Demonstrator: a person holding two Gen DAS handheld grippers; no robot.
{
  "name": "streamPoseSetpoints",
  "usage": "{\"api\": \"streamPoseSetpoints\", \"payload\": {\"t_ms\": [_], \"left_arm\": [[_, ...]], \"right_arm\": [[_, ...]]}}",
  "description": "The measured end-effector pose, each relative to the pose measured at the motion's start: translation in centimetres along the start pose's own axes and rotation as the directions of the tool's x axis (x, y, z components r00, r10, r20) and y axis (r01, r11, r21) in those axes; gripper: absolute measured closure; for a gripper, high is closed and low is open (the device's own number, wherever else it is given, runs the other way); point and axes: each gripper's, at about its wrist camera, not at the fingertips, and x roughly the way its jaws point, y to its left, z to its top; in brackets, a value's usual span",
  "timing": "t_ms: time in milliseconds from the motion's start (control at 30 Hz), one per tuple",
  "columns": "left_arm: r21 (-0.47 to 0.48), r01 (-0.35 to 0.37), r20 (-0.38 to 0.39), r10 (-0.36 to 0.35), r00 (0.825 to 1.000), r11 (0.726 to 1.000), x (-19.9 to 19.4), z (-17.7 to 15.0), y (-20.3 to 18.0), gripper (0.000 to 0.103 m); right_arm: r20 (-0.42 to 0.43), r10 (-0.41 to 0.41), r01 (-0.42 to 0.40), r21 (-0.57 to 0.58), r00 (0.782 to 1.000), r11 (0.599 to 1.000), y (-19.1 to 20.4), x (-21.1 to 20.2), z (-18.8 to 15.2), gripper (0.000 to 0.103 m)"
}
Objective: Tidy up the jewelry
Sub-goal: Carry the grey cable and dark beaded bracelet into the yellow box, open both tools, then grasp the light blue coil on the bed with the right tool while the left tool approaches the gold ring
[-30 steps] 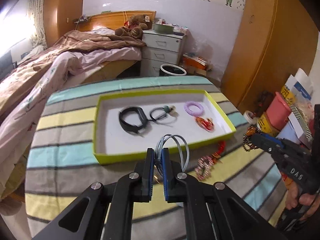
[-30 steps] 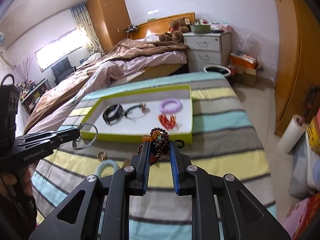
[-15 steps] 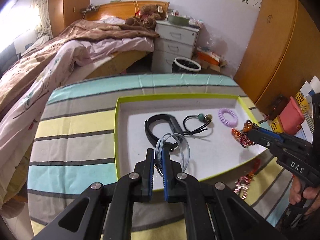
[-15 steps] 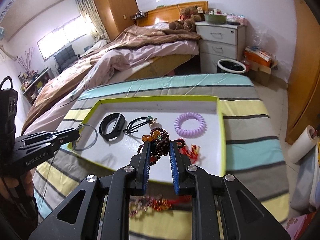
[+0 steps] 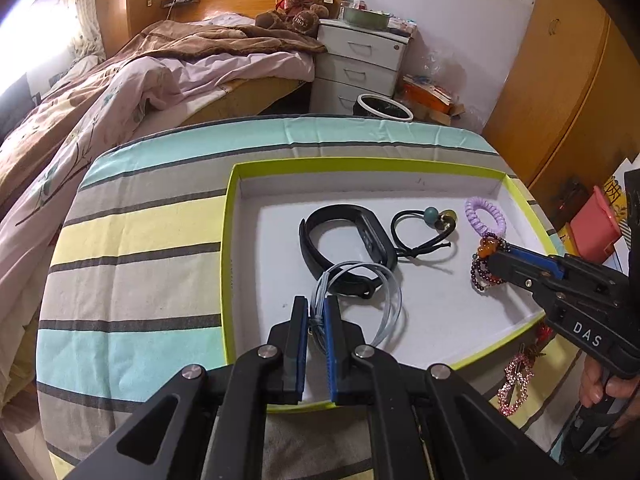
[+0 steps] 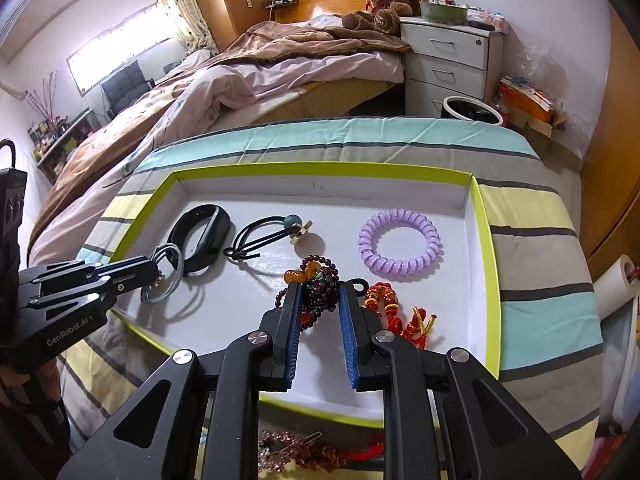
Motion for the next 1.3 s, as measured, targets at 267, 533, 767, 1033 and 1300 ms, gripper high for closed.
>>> {"api": "streamPoseSetpoints", "payload": {"t_ms": [267,533,767,1033,1300], "left_arm": [[-0.010,0.003,-0.006,-0.003,1.000,1.000,0.1,0.0,0.2,0.095],[-0.022,0.020,-0.003,-0.020,1.000,1.000,0.1,0.1,0.4,0.089],[-0.027,0.044,0.027,-0.043,0.999,0.999,-1.0,0.1,0.4,0.077],[-0.019,0.100,0.075,-0.098,0.992,0.995,-4.0,-0.7,-0.6,0.062],[-0.026,0.128,0.131,-0.124,0.984,0.991,-7.8,-3.8,-0.9,0.061]], "right_arm": [[-0.007,-0.024,0.024,-0.020,1.000,1.000,0.0,0.3,0.1,0.083],[0.000,-0.039,0.039,-0.015,0.999,0.999,-0.1,0.4,0.3,0.070],[0.022,-0.033,0.033,-0.025,0.999,0.999,0.3,-0.3,0.2,0.063],[0.069,-0.008,0.011,-0.032,0.998,0.999,0.8,-2.7,-0.7,0.063],[0.092,0.049,-0.046,-0.034,0.995,0.998,1.8,-6.5,-4.0,0.063]]}}
